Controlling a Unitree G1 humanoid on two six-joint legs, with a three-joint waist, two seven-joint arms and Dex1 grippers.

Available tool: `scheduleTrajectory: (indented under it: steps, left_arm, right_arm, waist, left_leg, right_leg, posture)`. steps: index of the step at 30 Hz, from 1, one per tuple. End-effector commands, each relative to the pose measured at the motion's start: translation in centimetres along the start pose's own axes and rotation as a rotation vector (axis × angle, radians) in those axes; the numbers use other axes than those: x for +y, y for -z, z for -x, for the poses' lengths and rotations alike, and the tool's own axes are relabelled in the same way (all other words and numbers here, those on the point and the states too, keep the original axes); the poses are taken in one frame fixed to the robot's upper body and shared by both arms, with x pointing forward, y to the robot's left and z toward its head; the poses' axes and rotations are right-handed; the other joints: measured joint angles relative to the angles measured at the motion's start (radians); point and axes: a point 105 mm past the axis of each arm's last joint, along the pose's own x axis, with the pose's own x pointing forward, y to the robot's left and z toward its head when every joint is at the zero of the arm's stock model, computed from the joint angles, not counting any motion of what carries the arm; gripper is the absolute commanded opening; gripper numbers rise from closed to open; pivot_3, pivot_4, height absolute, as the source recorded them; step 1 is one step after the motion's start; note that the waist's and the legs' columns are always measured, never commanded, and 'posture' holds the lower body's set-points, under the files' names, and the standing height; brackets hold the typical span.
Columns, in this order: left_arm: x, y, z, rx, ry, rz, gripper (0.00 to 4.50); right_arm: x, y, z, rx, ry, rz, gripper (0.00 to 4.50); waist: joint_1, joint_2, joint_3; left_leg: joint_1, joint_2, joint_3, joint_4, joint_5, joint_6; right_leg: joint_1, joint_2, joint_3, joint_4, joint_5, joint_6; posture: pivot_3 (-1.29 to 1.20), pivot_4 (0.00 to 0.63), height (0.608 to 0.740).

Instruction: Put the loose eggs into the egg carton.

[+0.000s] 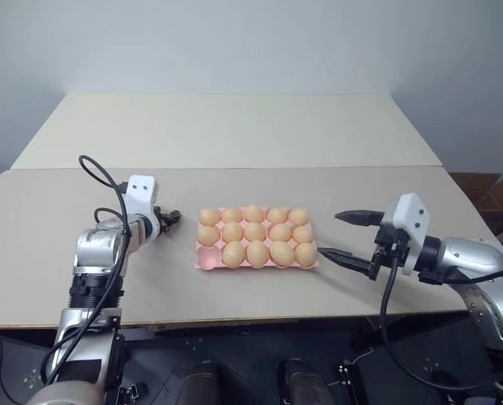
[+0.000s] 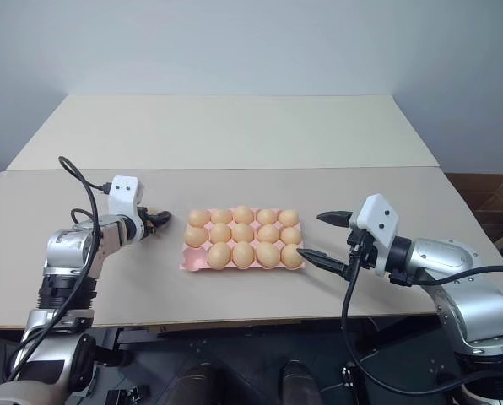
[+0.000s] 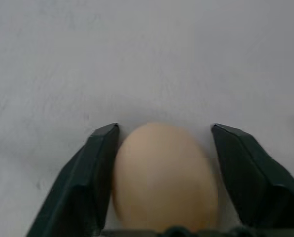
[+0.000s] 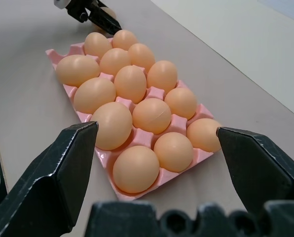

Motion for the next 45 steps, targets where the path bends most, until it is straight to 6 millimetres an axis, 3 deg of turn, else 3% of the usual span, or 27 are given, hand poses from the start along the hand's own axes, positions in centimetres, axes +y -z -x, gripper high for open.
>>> scheduleTrajectory:
  steps: [1, 4, 7, 10, 12, 15, 19, 24, 29, 33, 37, 40, 42, 45]
  left_arm:
    - [-0.3, -0.8, 0.2, -0.025, 0.010, -0.021, 1.90]
    - [-0.3, -2.2, 1.2, -0.089, 0.033, -0.073, 1.82]
    - [-1.6, -3.9, 3.1, -0.193, 0.149, -0.153, 1.82]
    - [-4.9, -4.5, 6.2, -0.282, 0.416, -0.260, 1.82]
    - [-7.1, -3.9, 8.3, -0.298, 0.599, -0.323, 1.82]
    - [-8.7, -1.9, 10.1, -0.266, 0.769, -0.421, 1.82]
    - [-9.3, -0.1, 10.1, -0.208, 0.825, -0.508, 1.82]
    - [-10.0, 0.3, 9.8, -0.205, 0.848, -0.524, 1.82]
    - [-10.5, 0.8, 9.9, -0.174, 0.898, -0.518, 3.38]
    - [-9.5, -0.2, 10.1, -0.213, 0.855, -0.528, 4.47]
    - [-7.1, -2.1, 10.6, -0.313, 0.767, -0.577, 4.47]
    - [-3.7, -3.7, 11.6, -0.378, 0.680, -0.553, 4.47]
    - [-1.0, -3.3, 12.8, -0.359, 0.651, -0.544, 4.47]
    - [1.4, -1.8, 15.3, -0.301, 0.697, -0.530, 4.47]
  right_arm:
    - [-0.3, -1.4, 0.4, -0.044, 0.028, 0.042, 4.50]
    - [-0.2, -1.4, 0.4, -0.044, 0.032, 0.041, 4.50]
    - [-0.1, -1.3, 0.3, -0.046, 0.034, 0.038, 4.50]
    - [0.0, -1.3, 0.1, -0.049, 0.037, 0.036, 4.50]
    - [0.1, -1.3, -0.1, -0.050, 0.038, 0.035, 4.50]
    - [0.2, -1.2, -0.1, -0.050, 0.040, 0.034, 4.50]
    - [0.3, -1.1, 0.3, -0.045, 0.047, 0.030, 4.50]
    - [0.0, -1.1, 0.7, -0.035, 0.066, 0.032, 4.50]
    - [0.0, -1.1, 0.8, -0.031, 0.079, 0.030, 4.50]
    - [0.0, -1.2, 0.8, -0.033, 0.082, 0.027, 4.50]
    - [0.0, -1.3, 0.8, -0.033, 0.082, 0.029, 4.50]
    - [0.1, -1.3, 0.9, -0.034, 0.073, 0.030, 4.50]
    - [0.0, -1.3, 1.1, -0.033, 0.063, 0.030, 4.50]
    - [-0.3, -1.2, 1.5, -0.025, 0.055, 0.026, 4.50]
  waist:
    - [0.000, 0.000, 0.000]
    - [0.000, 0.000, 0.000]
    - [-0.001, 0.000, 0.000]
    - [-0.004, 0.000, 0.000]
    - [-0.006, 0.000, 0.000]
    - [-0.006, 0.000, 0.000]
    - [-0.001, 0.000, 0.000]
    - [0.002, 0.000, 0.000]
    - [0.002, 0.000, 0.000]
    - [0.001, 0.000, 0.000]
    - [-0.002, 0.000, 0.000]
    - [-0.003, 0.000, 0.000]
    - [-0.009, 0.000, 0.000]
    - [-0.020, 0.000, 0.000]
  left_leg:
    - [0.000, 0.000, 0.000, 0.000, 0.000, 0.000]
    - [0.000, 0.000, 0.000, 0.000, 0.000, 0.000]
    - [-0.001, 0.000, 0.000, 0.000, 0.000, 0.000]
    - [-0.002, 0.000, 0.000, 0.000, 0.000, 0.000]
    - [-0.002, 0.000, 0.000, 0.000, 0.000, 0.000]
    - [-0.001, 0.001, 0.001, 0.000, 0.000, 0.000]
    - [0.000, 0.001, 0.001, 0.000, 0.000, 0.000]
    - [-0.001, 0.001, 0.001, 0.000, 0.000, 0.000]
    - [-0.001, 0.001, 0.001, 0.000, 0.000, 0.000]
    - [0.000, 0.001, 0.001, 0.000, 0.000, 0.000]
    - [-0.001, 0.001, 0.001, 0.000, 0.000, 0.000]
    - [-0.001, 0.001, 0.001, 0.000, 0.000, 0.000]
    - [-0.001, 0.002, 0.001, 0.000, 0.000, 0.000]
    - [0.000, 0.002, 0.002, -0.001, 0.000, 0.000]
  right_leg:
    - [0.000, 0.000, 0.000, 0.000, 0.000, 0.000]
    - [0.000, 0.000, 0.000, 0.000, 0.000, 0.000]
    - [-0.001, 0.000, 0.000, -0.001, 0.000, 0.000]
    - [-0.002, 0.000, 0.000, -0.001, 0.000, 0.000]
    - [-0.002, -0.001, 0.000, -0.001, 0.000, 0.000]
    - [-0.001, -0.001, 0.000, -0.001, 0.000, 0.000]
    - [0.000, 0.000, 0.000, 0.000, 0.000, -0.001]
    - [-0.001, 0.000, 0.001, -0.001, 0.000, 0.000]
    - [-0.001, 0.000, 0.000, -0.001, 0.000, 0.000]
    - [-0.001, 0.000, 0.000, -0.001, 0.000, 0.000]
    - [-0.001, 0.001, 0.000, 0.000, 0.000, 0.000]
    - [-0.001, 0.001, 0.000, 0.000, 0.000, 0.000]
    - [-0.001, 0.001, 0.000, -0.001, 0.000, 0.000]
    - [-0.002, 0.000, 0.000, -0.001, -0.001, -0.001]
  posture:
    - [0.00, 0.150, 0.740]
    - [0.00, 0.150, 0.740]
    - [0.00, 0.150, 0.740]
    - [0.00, 0.150, 0.740]
    - [0.00, 0.150, 0.740]
    - [0.00, 0.150, 0.740]
    - [0.00, 0.150, 0.740]
    - [0.00, 0.150, 0.740]
    - [0.00, 0.150, 0.740]
    - [0.00, 0.150, 0.740]
    - [0.00, 0.150, 0.740]
    - [0.00, 0.150, 0.740]
    - [0.00, 0.150, 0.740]
    - [0.00, 0.150, 0.740]
